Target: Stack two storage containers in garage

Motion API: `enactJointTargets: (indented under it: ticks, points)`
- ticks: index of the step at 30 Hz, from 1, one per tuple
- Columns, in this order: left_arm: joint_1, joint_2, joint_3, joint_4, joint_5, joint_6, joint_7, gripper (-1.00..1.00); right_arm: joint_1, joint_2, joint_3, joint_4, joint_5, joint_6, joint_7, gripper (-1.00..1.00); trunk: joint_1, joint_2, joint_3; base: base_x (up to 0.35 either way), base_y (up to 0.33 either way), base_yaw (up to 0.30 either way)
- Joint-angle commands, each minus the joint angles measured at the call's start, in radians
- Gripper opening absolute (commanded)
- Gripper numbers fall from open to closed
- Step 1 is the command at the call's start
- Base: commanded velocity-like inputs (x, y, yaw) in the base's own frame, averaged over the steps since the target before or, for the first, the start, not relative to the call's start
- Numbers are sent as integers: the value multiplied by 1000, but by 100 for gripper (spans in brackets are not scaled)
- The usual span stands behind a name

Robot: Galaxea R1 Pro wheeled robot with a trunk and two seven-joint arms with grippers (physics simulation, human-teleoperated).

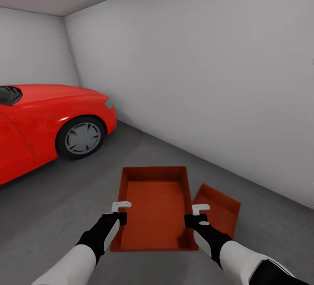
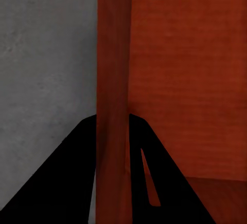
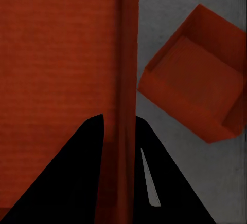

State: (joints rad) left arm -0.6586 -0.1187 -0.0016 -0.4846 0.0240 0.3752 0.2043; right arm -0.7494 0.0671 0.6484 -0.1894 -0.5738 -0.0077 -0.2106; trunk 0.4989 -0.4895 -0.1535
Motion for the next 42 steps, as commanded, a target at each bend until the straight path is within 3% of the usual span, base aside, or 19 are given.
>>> enactJointTargets:
  ticks: [1, 42]
  points:
    - [0, 7, -4, 8, -15, 10, 9, -100, -2, -23, -34, -2, 14, -3, -23, -100, 1, -2, -2, 321, 0, -247]
    - [0, 7, -3, 8, -15, 12, 9, -100, -2, -24, -34, -2, 13, -3, -23, -100, 1, -2, -2, 321, 0, -247]
